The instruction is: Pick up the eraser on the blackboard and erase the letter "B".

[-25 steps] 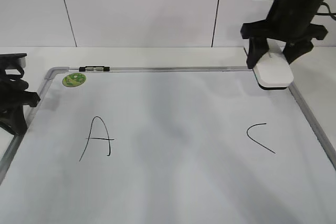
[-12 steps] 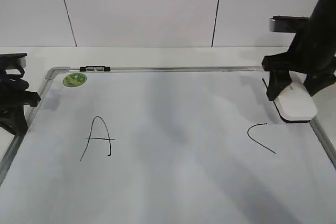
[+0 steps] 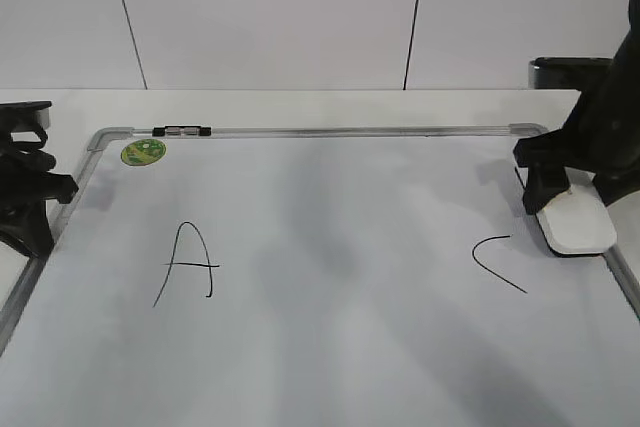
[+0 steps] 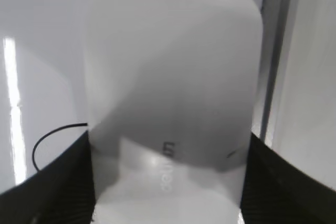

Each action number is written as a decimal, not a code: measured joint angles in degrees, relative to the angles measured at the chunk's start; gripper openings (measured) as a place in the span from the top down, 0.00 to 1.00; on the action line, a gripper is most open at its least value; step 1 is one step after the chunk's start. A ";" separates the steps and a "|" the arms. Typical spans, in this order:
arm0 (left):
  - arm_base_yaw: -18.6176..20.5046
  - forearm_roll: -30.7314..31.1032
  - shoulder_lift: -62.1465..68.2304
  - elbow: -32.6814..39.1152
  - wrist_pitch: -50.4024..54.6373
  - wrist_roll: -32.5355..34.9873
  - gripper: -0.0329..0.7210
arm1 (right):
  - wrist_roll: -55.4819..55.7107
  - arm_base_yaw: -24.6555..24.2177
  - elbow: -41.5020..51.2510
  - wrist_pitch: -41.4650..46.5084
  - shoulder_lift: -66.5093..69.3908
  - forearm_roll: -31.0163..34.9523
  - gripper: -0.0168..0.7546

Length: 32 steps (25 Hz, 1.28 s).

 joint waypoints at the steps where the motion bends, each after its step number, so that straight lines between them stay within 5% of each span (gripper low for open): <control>1: 0.00 0.00 0.00 0.00 -0.04 0.00 0.88 | 0.00 -0.61 0.00 -0.27 0.00 0.00 0.30; 32: 0.00 -0.09 0.00 0.00 -0.04 0.00 0.88 | -3.43 -2.73 0.09 -1.53 4.00 1.98 0.30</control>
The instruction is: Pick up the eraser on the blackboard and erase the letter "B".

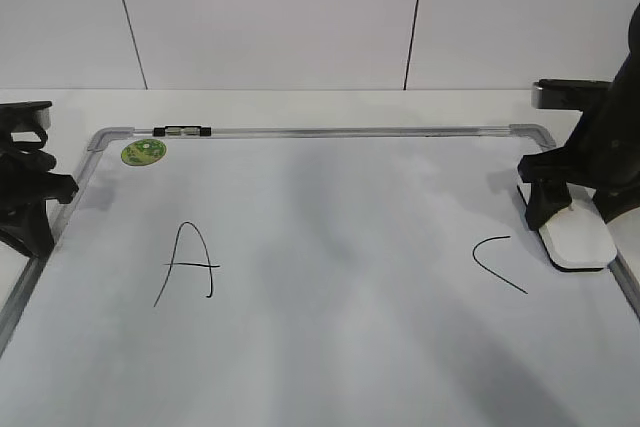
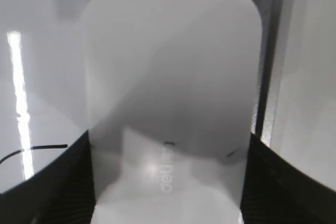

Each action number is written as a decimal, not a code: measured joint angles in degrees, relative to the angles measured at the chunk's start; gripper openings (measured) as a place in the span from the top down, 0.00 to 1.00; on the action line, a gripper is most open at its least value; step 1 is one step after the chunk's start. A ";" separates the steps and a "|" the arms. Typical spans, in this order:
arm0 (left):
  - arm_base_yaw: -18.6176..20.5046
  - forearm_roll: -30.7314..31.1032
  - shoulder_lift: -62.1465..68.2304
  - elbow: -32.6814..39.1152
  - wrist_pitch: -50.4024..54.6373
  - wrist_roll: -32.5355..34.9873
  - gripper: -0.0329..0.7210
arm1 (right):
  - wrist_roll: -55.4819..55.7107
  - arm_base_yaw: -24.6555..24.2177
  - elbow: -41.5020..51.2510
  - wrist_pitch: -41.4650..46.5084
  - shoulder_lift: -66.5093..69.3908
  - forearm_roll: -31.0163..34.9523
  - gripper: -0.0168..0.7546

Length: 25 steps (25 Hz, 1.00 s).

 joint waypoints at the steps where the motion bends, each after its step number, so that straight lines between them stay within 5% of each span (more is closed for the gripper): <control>1: 0.00 0.00 0.00 0.00 0.00 0.00 0.88 | 0.00 0.00 0.00 0.00 0.00 0.00 0.30; 14: 0.00 0.00 0.00 0.00 0.00 0.10 0.88 | 0.68 0.00 -0.10 0.72 0.23 -0.35 0.23; 25: 0.00 0.00 0.00 0.00 0.00 0.10 0.88 | 0.89 0.00 -9.04 13.54 0.23 -0.70 0.22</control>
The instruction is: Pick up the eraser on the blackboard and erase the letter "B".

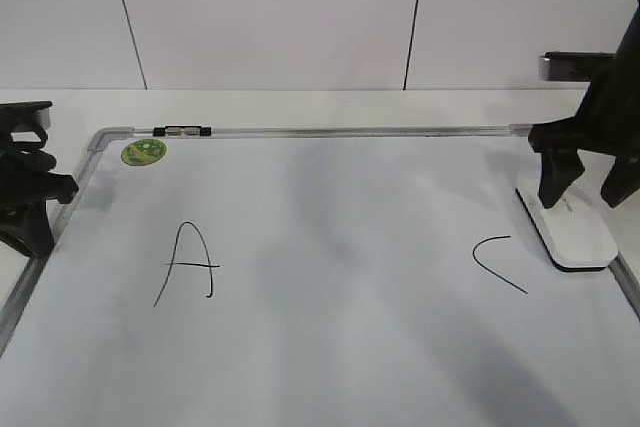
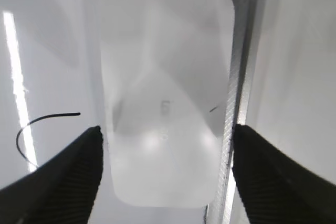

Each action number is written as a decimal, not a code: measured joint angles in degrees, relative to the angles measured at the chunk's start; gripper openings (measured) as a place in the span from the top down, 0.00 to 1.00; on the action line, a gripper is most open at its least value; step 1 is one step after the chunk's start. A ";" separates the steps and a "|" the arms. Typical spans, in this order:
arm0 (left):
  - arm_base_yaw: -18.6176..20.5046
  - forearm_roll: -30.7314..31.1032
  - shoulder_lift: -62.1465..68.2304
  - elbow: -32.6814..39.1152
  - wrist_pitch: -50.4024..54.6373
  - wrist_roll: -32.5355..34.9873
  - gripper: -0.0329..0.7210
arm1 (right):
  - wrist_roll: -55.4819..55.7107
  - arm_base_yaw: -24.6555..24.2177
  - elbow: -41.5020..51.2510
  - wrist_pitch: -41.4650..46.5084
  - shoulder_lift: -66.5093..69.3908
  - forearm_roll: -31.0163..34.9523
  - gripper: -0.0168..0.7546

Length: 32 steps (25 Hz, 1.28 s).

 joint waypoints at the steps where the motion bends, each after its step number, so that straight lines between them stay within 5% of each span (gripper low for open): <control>1: 0.00 0.00 0.00 0.00 0.00 0.00 0.87 | 0.00 0.00 -1.18 1.52 0.00 0.00 0.22; 7: 0.00 0.10 0.00 0.00 0.00 0.24 0.83 | 0.14 0.00 -7.80 3.66 0.00 0.32 0.22; 12: 0.00 1.28 0.22 -0.41 -0.09 0.45 0.56 | 0.14 0.00 -10.29 3.80 -0.85 2.51 0.22; 15: 0.00 0.89 0.78 -2.27 1.55 0.45 0.49 | 0.14 0.00 -10.29 4.06 -2.68 3.17 0.22; 25: 0.00 0.65 0.89 -17.89 17.09 0.20 0.52 | 0.27 0.00 -9.87 4.28 -10.79 3.60 0.22; 32: -0.10 0.37 -6.44 -18.22 18.19 -1.88 0.58 | 0.30 0.00 -0.36 4.78 -25.03 3.28 0.22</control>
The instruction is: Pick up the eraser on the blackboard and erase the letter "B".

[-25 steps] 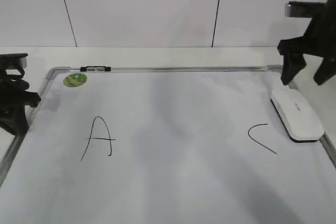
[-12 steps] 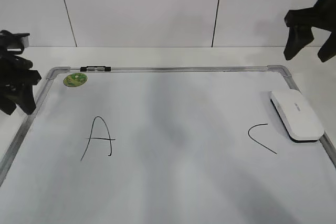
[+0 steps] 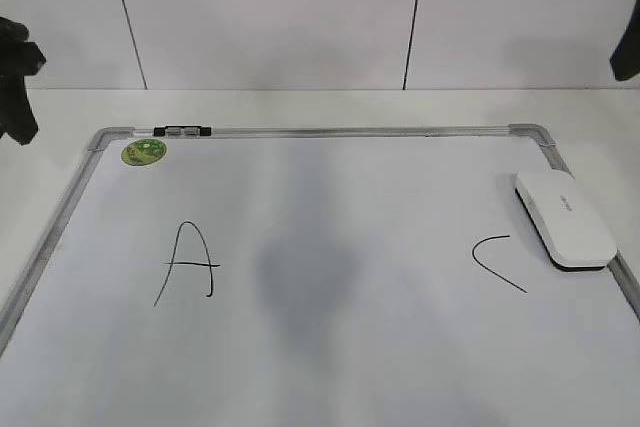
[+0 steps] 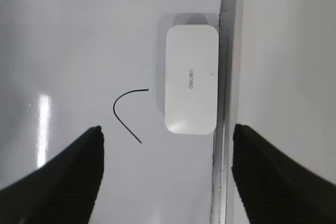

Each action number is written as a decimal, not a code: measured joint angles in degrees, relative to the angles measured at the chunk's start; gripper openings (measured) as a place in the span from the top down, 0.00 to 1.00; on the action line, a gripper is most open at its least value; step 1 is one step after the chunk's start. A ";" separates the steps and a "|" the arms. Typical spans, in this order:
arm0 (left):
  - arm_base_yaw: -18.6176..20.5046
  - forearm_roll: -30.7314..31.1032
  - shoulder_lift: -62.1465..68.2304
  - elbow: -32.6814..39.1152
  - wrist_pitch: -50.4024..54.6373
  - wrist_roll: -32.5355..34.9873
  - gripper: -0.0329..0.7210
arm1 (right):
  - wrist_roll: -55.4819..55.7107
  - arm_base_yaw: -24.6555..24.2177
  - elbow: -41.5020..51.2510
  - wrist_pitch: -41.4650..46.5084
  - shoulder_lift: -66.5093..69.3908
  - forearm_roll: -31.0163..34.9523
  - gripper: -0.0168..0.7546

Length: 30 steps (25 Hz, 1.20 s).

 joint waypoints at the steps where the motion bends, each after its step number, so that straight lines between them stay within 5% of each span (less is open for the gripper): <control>1: 0.00 0.00 -1.73 0.64 0.10 -0.23 0.58 | 0.00 0.00 1.40 0.09 -1.88 0.00 0.22; 14: 0.00 7.30 -28.11 16.68 1.05 -0.84 0.59 | 0.11 0.00 18.39 0.98 -26.18 -3.44 0.22; 30: 0.00 7.42 -65.44 35.74 2.34 -0.84 0.59 | 0.11 0.00 41.35 0.70 -55.21 -2.12 0.22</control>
